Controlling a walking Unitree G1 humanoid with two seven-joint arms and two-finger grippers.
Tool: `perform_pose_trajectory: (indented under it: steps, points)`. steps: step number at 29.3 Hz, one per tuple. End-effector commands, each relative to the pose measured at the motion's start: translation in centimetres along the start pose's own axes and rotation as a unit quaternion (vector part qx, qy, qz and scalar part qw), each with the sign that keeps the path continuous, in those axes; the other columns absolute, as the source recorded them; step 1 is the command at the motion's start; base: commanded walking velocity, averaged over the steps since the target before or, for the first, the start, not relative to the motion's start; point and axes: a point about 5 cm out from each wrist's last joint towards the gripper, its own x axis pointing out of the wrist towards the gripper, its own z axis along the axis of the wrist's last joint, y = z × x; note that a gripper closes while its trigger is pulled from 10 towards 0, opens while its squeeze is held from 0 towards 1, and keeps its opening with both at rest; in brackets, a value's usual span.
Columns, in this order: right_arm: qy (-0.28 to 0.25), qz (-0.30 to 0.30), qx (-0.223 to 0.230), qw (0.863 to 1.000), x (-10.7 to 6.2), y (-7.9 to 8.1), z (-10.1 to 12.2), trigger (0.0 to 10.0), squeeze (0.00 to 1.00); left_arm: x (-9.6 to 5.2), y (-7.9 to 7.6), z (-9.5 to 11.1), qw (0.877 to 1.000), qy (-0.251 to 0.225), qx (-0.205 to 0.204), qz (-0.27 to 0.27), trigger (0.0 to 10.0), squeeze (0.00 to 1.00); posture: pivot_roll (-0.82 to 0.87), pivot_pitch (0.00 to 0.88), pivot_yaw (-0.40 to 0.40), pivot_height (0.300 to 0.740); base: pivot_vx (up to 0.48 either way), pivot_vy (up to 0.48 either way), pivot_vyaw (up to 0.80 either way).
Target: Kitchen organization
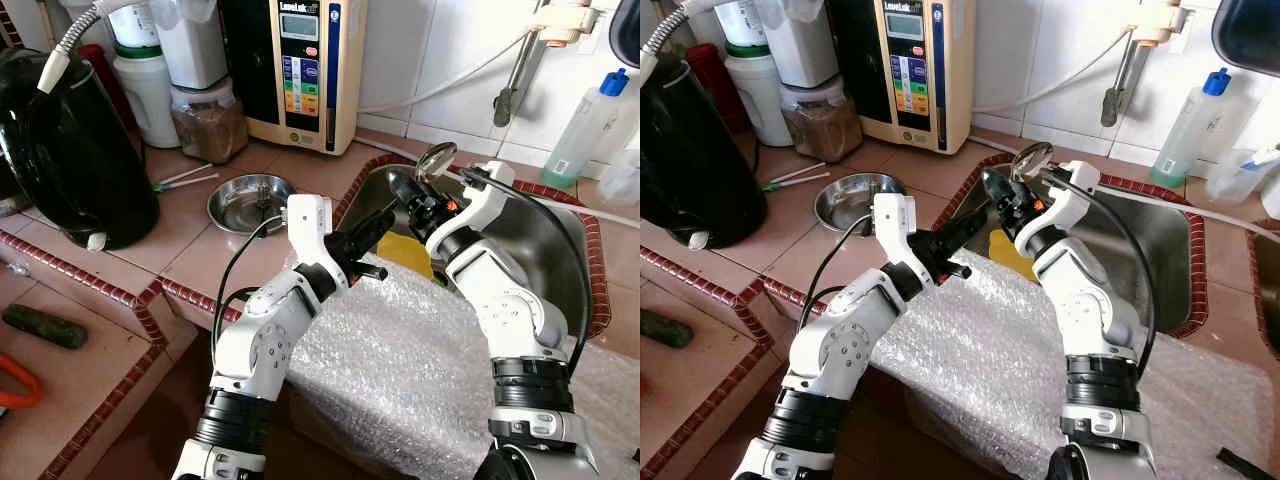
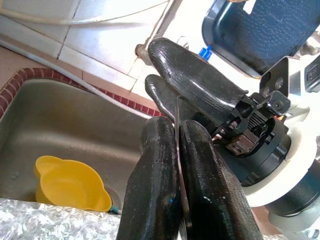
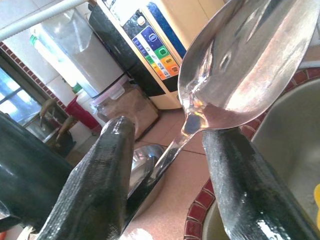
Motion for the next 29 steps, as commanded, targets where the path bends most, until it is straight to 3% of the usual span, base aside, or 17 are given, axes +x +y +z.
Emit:
perform_pose_trajectory:
  steps: [1, 12, 13, 14, 15, 23, 29]
  points:
    - [-0.012, -0.031, 0.002, 0.999, -0.2, -1.0, 0.8, 0.0, 0.0, 0.1, -0.5, 0.5, 1.0, -0.007, 0.009, -0.014, 0.0, 0.0, 0.0, 0.0, 0.043, 0.74, 0.0, 0.0, 0.0]
    - [-0.009, -0.047, 0.004, 0.999, -0.2, -1.5, 0.8, 0.0, 0.0, 0.1, -0.4, 0.5, 1.0, -0.003, 0.016, -0.014, 0.0, 0.0, 0.01, 0.0, 0.043, 0.74, 0.0, 0.0, 0.0]
    - [-0.009, -0.048, 0.004, 0.999, -0.2, -1.5, 0.8, 0.0, 0.0, 0.1, -0.5, 0.4, 1.0, 0.0, 0.017, -0.017, 0.0, 0.16, 0.01, 0.0, 0.043, 0.74, 0.0, 0.0, 0.0]
    - [-0.009, -0.048, 0.004, 0.999, -0.2, -1.6, 0.7, 0.0, 0.0, 0.1, -0.5, 0.3, 1.0, 0.004, 0.019, -0.019, 0.0, 0.16, 0.01, 0.0, 0.043, 0.74, 0.0, 0.0, 0.0]
    - [-0.009, -0.049, 0.004, 0.999, -0.2, -1.6, 0.8, 0.0, 0.0, 0.1, -0.5, 0.3, 1.0, 0.005, 0.019, -0.019, 10.0, 1.0, 0.01, 0.0, 0.042, 0.74, 0.0, 0.0, 0.0]
    - [-0.015, -0.067, -0.011, 0.998, -0.2, -2.0, 1.0, 0.0, 0.0, -0.1, -0.3, -0.1, 0.999, 0.026, 0.023, -0.02, 10.0, 1.0, 0.01, 0.0, 0.043, 0.74, 0.0, 0.0, 0.0]
    - [-0.005, -0.099, -0.106, 0.989, -0.2, -2.5, 1.0, 0.0, 0.0, -0.4, 0.3, -0.3, 0.998, 0.039, 0.046, -0.008, 10.0, 1.0, 0.01, 0.0, 0.041, 0.74, 0.0, 0.0, 0.0]
